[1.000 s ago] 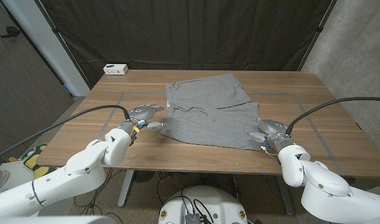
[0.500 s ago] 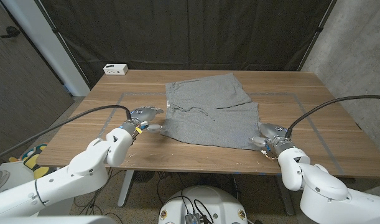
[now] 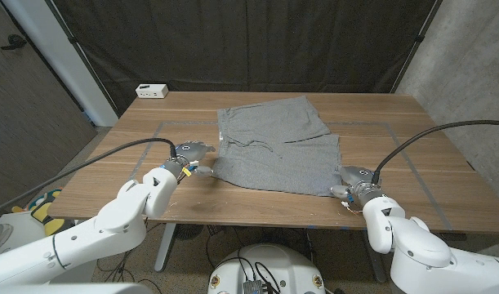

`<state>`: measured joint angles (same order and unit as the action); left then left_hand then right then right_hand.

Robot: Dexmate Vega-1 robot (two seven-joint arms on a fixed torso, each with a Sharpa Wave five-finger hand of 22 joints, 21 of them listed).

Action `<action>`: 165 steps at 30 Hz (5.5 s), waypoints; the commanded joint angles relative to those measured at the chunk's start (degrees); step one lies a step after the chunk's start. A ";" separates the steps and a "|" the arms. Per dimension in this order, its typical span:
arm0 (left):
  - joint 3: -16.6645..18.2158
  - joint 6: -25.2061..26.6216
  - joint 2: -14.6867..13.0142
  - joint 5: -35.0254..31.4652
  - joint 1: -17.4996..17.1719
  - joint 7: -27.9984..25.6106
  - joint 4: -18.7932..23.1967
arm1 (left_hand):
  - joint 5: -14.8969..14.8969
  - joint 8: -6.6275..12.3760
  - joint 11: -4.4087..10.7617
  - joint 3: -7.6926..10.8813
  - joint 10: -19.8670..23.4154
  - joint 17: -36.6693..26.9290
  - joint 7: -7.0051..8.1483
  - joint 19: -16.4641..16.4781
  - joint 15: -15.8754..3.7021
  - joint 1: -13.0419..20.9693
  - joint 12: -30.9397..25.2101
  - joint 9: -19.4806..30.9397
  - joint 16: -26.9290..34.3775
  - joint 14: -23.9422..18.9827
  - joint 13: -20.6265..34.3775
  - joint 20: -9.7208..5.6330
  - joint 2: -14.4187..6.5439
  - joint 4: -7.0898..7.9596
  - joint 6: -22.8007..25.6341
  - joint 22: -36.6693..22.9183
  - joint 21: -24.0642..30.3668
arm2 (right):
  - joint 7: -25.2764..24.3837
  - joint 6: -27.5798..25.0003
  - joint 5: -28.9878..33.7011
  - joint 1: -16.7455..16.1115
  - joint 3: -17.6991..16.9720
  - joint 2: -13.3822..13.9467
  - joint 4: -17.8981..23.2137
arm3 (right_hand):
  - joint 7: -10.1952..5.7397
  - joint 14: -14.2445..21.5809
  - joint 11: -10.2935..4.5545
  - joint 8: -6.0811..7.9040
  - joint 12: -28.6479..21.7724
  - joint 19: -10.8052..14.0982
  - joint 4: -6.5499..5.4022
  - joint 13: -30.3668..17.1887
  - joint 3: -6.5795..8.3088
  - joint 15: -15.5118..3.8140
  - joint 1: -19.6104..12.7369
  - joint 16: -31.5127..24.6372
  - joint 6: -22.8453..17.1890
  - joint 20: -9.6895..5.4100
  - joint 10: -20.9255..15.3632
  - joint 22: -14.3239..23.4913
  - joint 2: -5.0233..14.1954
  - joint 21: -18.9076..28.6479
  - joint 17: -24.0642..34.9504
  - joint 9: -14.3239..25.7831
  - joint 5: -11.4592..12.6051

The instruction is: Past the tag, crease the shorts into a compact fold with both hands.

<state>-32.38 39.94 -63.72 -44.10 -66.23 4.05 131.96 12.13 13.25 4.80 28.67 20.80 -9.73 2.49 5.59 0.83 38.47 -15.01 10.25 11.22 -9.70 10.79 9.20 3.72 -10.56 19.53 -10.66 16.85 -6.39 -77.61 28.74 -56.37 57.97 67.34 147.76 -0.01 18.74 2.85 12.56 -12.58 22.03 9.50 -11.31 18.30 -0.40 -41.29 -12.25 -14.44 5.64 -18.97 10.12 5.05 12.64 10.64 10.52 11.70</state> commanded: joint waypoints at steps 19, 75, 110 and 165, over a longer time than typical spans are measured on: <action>-4.07 0.12 6.27 -19.84 0.68 6.04 -5.25 | 2.14 -0.22 5.06 -2.26 4.60 -0.32 7.23 4.11 -3.08 9.05 0.75 0.46 0.43 -2.67 0.36 -1.75 0.27 1.45 5.42 -0.23 -0.34 | 26.30 2.22 38.33 -6.69 0.01 -7.68 -7.96 | -2.06 3.05 -3.08 0.50 -0.49 3.38 0.28 -0.34 3.16 -4.12 -11.17 -0.28 -3.36 -1.35 -3.01 0.19 -2.14 0.41 0.69 0.28 2.70; 2.82 -12.28 6.41 -9.64 -1.55 0.62 -4.60 | 8.29 0.26 3.53 -25.19 2.69 -1.09 3.40 3.06 -2.33 8.89 -0.23 1.01 0.48 -3.68 4.84 0.18 2.90 6.69 0.33 -2.12 -1.64 | 34.05 23.92 48.45 -21.62 -23.04 -24.27 -17.72 | -5.11 14.76 -4.83 4.31 -5.90 6.69 -1.67 -2.04 -2.72 -9.34 -19.27 -9.16 -30.74 -4.41 -21.01 0.53 0.38 0.62 7.48 0.10 2.62; -6.11 -8.29 15.25 -37.78 4.84 13.15 -14.27 | 8.01 6.24 6.56 -22.96 27.74 -0.83 7.83 10.99 -13.17 21.88 -4.16 0.35 3.24 -19.98 3.48 -6.31 -6.35 3.64 29.77 -1.74 1.98 | 32.20 25.45 46.78 -20.86 -23.99 -23.64 -19.02 | -5.72 19.29 -6.27 4.84 -8.00 7.71 -1.17 -2.38 -2.86 -10.57 -21.11 -11.39 -37.59 -4.60 -26.00 0.62 1.85 0.97 9.15 0.27 2.39; 5.76 -2.00 12.25 -39.97 -10.89 10.06 2.77 | 2.15 8.05 5.80 -14.24 42.23 -2.27 1.87 12.38 -14.18 29.77 -10.48 1.86 1.09 -30.27 10.41 -6.32 -13.41 3.68 41.58 -1.72 4.36 | 2.28 23.40 39.39 -30.21 -28.33 -19.85 -10.62 | -4.54 24.70 -9.18 7.31 -16.16 6.58 -2.70 -8.26 -5.18 -11.95 -24.37 -16.12 -45.35 -9.49 -33.57 1.42 4.38 1.78 17.80 3.88 1.82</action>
<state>-29.75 36.13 -52.22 -78.12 -72.50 10.87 131.11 13.77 20.89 10.60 11.89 62.20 -11.88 5.29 18.09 -3.90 66.85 -24.95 11.61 12.64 -40.35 14.64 2.95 -9.22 -9.00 59.99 -12.13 20.69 0.26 -54.10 67.09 -84.09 30.68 46.87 134.96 -4.84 43.27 -6.24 19.54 -28.41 28.65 7.10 -19.30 13.21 -4.71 -65.22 -28.38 -59.52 -2.65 -52.21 11.35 9.15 13.98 28.24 13.98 13.15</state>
